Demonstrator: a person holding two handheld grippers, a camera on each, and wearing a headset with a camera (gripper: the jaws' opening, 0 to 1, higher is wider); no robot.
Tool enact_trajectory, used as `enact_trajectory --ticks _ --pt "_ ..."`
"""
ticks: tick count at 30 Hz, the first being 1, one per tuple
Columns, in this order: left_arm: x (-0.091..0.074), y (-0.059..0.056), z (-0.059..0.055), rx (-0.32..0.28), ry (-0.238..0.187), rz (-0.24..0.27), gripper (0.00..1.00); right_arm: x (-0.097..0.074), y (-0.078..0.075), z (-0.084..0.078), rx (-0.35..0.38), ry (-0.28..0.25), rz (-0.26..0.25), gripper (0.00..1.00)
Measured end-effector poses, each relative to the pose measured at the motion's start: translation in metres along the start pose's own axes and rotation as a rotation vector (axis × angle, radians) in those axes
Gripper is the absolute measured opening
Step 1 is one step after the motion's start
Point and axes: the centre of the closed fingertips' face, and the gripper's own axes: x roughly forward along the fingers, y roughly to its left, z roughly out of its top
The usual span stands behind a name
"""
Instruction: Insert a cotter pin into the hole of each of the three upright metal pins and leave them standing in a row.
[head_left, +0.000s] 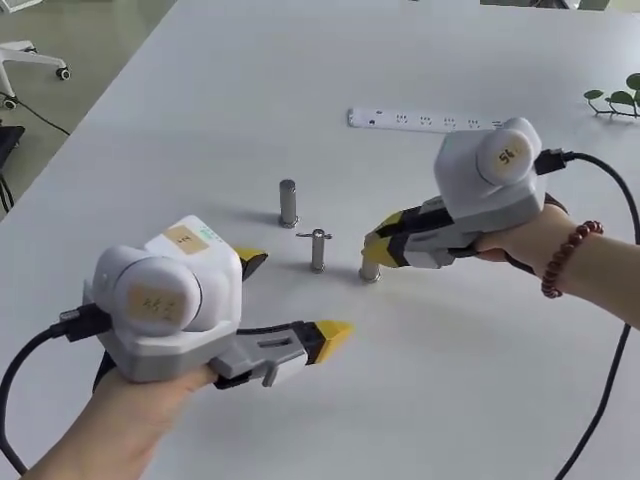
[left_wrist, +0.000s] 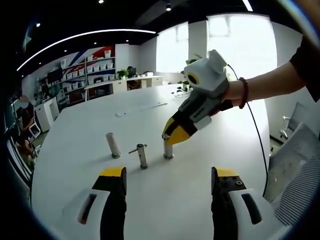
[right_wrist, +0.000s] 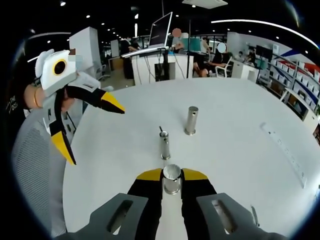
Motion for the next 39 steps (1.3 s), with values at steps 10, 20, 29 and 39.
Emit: enact_trajectory --ticks 10,20,29,39 --pt "-0.0006 -0.0005 -0.0004 -0.004 0.001 0.000 0.68 -0.0027 0.0042 -0.0042 0.000 -0.002 0.008 0.08" --pt "0.0001 -0.0024 -0.0005 -0.006 0.004 -0.005 0.68 -0.0045 0.0044 -0.0056 0.001 -0.021 0.029 0.08" --pt "-0.0006 -0.0033 -0.0009 -0.006 0.006 -0.008 0.68 -0.0044 0.0063 -0.0040 0.007 -0.014 0.049 0.09" --pt "-0.0024 -0.0031 -0.0002 -0.006 0.004 -0.004 0.68 -0.0046 0.0101 0.0014 0.040 -0.040 0.061 0.18"
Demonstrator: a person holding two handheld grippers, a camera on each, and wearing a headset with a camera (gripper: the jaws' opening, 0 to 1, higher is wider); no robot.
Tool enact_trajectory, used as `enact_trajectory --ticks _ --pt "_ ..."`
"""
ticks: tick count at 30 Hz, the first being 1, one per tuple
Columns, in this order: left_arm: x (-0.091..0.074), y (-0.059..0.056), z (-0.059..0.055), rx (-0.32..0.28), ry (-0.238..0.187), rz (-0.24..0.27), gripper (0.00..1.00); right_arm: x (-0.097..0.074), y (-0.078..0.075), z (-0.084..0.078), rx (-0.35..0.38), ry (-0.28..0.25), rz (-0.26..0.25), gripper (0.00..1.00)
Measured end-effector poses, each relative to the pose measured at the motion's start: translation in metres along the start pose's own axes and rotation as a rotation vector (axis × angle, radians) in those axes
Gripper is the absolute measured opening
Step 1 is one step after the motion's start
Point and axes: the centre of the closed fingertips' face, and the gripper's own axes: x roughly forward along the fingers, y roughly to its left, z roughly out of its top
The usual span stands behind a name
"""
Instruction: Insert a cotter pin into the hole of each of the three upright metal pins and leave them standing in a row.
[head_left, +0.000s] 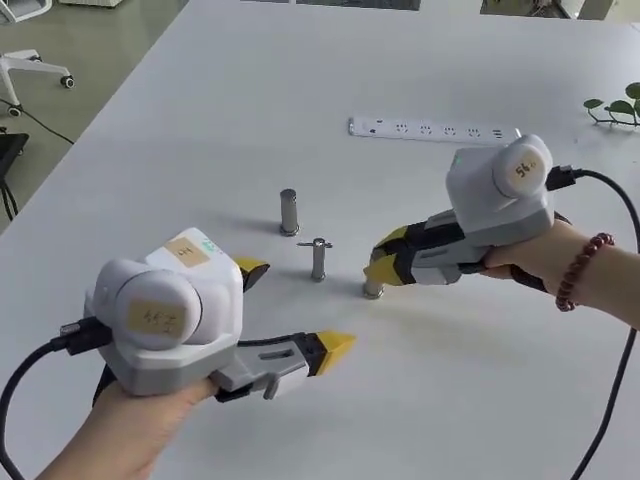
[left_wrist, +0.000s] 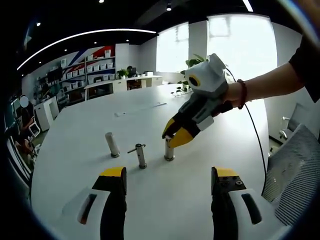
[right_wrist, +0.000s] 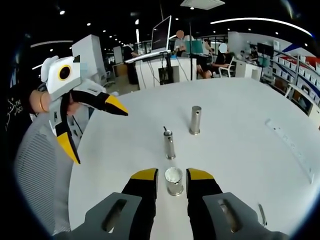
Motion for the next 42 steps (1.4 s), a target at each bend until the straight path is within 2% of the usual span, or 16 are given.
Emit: enact_trajectory --ticks 7,14,19,25,34,42 --pt "-0.002 0.000 0.001 -0.002 -0.005 0.007 0.68 -0.010 0.003 0.003 0.004 0.007 0.007 0.25" --pt "-0.004 -0.001 0.002 -0.005 -0.011 0.014 0.69 -0.032 -0.007 -0.005 0.026 0.031 -0.023 0.28" --pt "-0.005 -0.002 0.003 -0.005 -0.015 0.017 0.69 -0.050 -0.020 -0.020 0.048 0.068 -0.065 0.29" --pt "-0.006 -0.002 0.004 -0.007 -0.018 0.024 0.69 -0.062 -0.034 -0.035 0.076 0.089 -0.111 0.28" --pt "-0.007 0.000 0.003 -0.013 -0.016 0.036 0.68 -0.079 -0.077 -0.069 0.129 0.162 -0.259 0.25" --pt "-0.009 0.006 0.002 -0.016 -0.020 0.055 0.67 -0.082 -0.096 -0.093 0.136 0.229 -0.300 0.19"
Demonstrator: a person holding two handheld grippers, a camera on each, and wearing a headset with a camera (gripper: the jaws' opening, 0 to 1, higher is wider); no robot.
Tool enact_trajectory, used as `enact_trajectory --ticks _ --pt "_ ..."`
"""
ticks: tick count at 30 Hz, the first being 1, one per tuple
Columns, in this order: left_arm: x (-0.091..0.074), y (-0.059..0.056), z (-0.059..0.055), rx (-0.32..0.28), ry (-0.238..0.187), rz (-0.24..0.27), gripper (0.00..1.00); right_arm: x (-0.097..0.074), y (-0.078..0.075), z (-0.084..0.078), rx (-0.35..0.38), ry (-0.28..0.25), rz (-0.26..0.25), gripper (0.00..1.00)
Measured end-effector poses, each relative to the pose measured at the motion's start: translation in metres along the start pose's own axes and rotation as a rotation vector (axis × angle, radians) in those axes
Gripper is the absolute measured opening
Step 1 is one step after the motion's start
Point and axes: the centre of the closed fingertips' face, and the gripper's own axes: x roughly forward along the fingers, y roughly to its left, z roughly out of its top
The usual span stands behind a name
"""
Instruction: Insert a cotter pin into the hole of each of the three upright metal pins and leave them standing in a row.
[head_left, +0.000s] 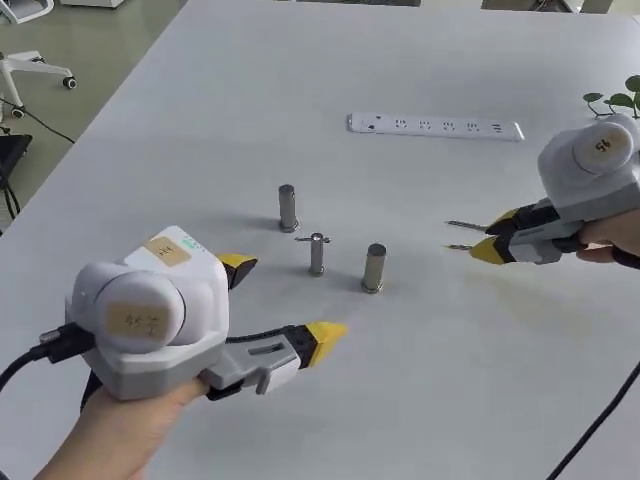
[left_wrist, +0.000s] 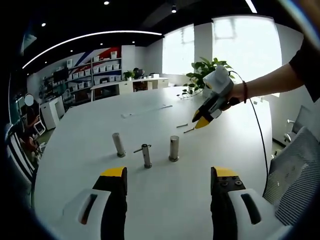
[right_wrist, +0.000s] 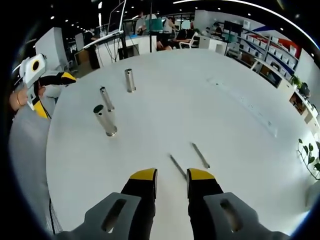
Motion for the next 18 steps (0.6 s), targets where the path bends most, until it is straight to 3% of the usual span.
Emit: enact_trajectory --ticks 6,18 --pt "-0.001 0.002 -0.001 -0.002 0.005 0.011 0.66 0.004 -0.010 -0.007 -0.003 0.024 -0.010 0.14" --pt "-0.002 0.003 -0.003 0.001 0.012 0.016 0.65 0.015 -0.015 -0.014 -0.069 0.101 0.021 0.08"
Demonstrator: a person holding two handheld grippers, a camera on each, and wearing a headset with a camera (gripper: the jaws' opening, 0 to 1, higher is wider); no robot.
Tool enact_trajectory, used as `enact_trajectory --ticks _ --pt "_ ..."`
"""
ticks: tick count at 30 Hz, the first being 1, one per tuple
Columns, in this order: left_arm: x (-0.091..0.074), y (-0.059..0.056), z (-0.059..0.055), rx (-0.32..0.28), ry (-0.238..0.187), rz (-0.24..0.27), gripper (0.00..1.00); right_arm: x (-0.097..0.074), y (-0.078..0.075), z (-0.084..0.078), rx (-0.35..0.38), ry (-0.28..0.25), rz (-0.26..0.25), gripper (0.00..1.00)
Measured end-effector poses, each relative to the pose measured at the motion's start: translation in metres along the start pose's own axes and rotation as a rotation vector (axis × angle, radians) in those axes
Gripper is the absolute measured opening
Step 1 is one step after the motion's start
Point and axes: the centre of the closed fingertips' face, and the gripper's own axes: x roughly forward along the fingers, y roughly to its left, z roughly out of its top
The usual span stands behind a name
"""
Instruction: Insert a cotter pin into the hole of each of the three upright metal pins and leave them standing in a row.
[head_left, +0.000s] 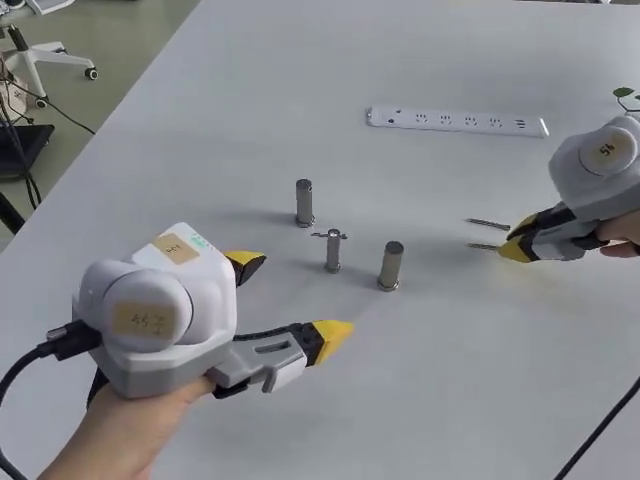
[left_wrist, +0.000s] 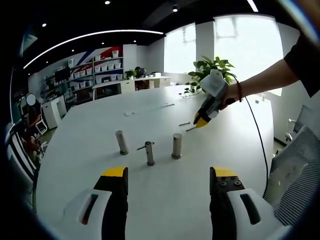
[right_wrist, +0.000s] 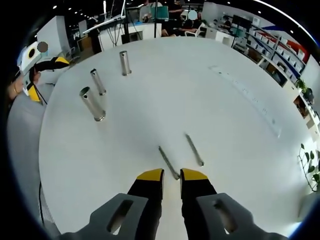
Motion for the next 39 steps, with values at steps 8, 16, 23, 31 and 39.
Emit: enact_trajectory --ticks 8,16,23,31,39 --pt "-0.001 -0.001 0.000 0.000 0.002 -0.001 0.65 0.006 -0.001 -0.003 -0.032 0.056 0.027 0.04" --pt "-0.002 0.000 -0.001 0.003 0.002 -0.004 0.65 0.007 0.000 -0.001 -0.064 0.103 0.062 0.03" --pt "-0.003 0.000 -0.003 0.000 0.006 -0.007 0.65 0.011 -0.007 -0.004 -0.069 0.119 0.070 0.02" --pt "-0.003 -0.001 -0.003 -0.003 0.005 -0.009 0.65 0.009 -0.003 -0.003 -0.056 0.083 0.061 0.00" --pt "-0.002 0.000 -0.002 -0.005 0.000 -0.003 0.66 0.007 0.003 -0.002 -0.105 0.093 0.037 0.00"
